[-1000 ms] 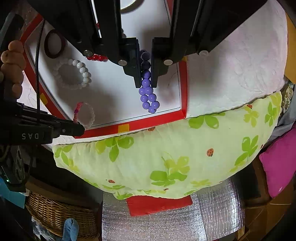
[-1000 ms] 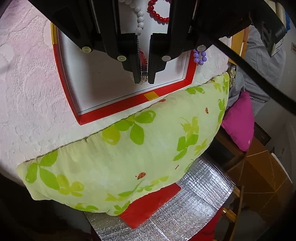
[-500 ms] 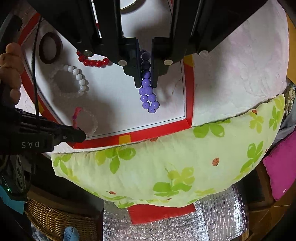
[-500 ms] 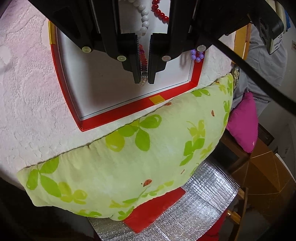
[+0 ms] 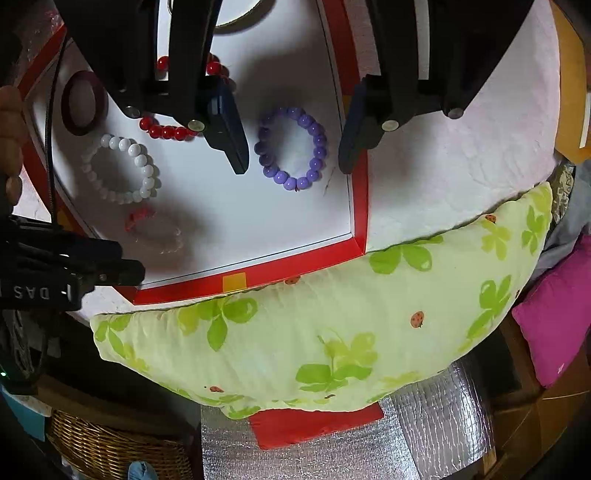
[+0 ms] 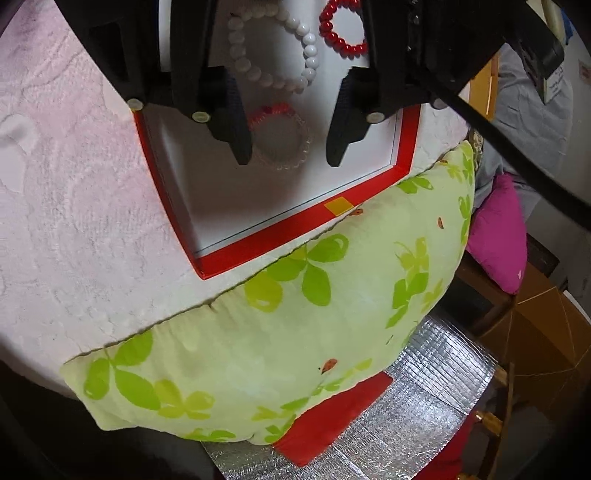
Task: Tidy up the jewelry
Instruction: 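Withdraw both tools from the tray toward the black hair tie and clear bead bracelet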
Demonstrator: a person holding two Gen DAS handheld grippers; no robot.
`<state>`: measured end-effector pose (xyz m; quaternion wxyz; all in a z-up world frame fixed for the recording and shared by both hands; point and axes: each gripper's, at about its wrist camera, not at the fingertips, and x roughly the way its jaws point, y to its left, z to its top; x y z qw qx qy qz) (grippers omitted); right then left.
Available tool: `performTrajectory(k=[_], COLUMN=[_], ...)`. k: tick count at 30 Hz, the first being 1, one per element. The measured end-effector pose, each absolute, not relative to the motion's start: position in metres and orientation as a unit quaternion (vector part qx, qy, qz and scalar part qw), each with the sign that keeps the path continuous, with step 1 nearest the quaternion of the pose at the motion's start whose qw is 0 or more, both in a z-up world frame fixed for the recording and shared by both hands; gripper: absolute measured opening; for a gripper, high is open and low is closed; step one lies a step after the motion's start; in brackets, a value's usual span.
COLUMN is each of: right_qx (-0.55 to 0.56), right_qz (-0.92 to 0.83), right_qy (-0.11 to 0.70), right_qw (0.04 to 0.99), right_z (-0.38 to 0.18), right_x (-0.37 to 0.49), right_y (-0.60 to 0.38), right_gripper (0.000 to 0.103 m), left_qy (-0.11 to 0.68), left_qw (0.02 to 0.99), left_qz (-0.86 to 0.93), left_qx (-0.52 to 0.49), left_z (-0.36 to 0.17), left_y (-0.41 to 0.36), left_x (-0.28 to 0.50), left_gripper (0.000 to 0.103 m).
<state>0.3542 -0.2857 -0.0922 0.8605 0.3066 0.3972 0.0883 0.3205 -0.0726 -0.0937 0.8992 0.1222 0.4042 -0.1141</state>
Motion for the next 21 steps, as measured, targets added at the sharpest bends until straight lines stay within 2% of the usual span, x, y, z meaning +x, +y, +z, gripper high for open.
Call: performTrajectory(k=[7, 10, 21], right_qx=[0.276, 0.264, 0.248], right_qz=[0.085, 0.084, 0.104], right_qy=[0.400, 0.398, 0.381], right_qw=[0.870, 0.875, 0.885], right_z=[-0.077, -0.070, -0.046], right_x=[0.332, 0.320, 0.274], right_y=[-0.283, -0.282, -0.275], right_gripper=[0.046, 0.050, 0.050], left_qy=[0.396, 0.390, 0.376], left_qw=[0.903, 0.905, 0.909], left_qz=[-0.100, -0.095, -0.086], left_qx=[0.134, 0.138, 0.155], left_z=[-0.082, -0.076, -0.060], left_y=[-0.073, -0.073, -0.067], left_x=[0.308, 0.300, 0.261], left_gripper=[0.058, 0.063, 0.063])
